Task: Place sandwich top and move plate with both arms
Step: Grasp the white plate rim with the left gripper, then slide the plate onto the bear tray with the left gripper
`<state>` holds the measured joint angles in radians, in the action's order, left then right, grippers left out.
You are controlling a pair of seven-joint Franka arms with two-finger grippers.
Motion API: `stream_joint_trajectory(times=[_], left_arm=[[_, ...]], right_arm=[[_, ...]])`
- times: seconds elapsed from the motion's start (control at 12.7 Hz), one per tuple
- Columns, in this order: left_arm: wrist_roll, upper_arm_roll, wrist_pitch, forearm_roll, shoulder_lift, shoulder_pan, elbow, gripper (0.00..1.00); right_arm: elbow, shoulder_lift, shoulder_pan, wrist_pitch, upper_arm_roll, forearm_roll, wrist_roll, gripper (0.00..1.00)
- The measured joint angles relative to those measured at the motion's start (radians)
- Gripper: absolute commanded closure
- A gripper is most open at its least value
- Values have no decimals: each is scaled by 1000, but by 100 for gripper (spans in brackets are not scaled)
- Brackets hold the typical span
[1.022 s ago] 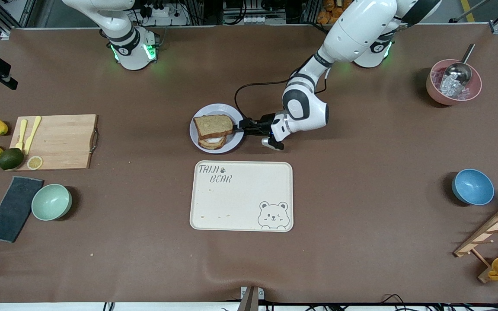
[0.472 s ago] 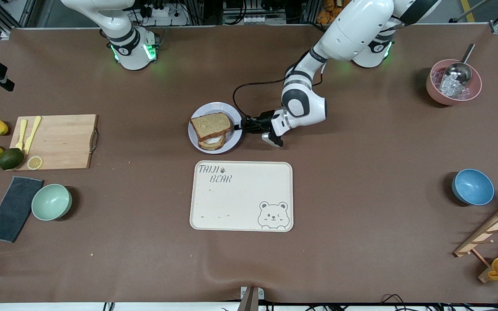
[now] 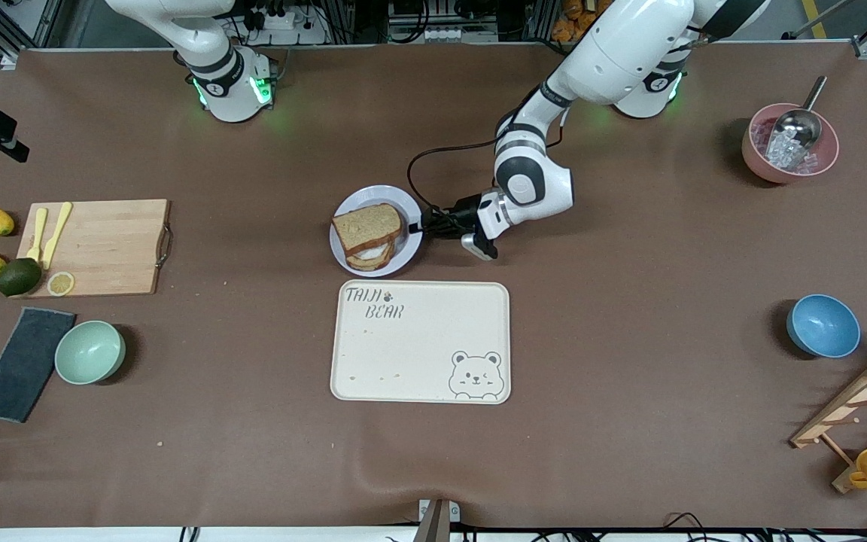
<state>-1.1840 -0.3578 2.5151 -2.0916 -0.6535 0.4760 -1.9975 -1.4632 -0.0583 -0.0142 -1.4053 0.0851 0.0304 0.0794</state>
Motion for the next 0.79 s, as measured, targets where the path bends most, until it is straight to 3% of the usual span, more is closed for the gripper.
stream_joint_trajectory(times=[0.39,0.79], left_arm=[[-130,-110,-15,-54,24,-126,-45,100],[-226,-130,-101,-128,24,-186,-79,100]], right_arm=[[0,9,0,3,1,0,0,0],[0,12,-2,9,1,0,0,0]])
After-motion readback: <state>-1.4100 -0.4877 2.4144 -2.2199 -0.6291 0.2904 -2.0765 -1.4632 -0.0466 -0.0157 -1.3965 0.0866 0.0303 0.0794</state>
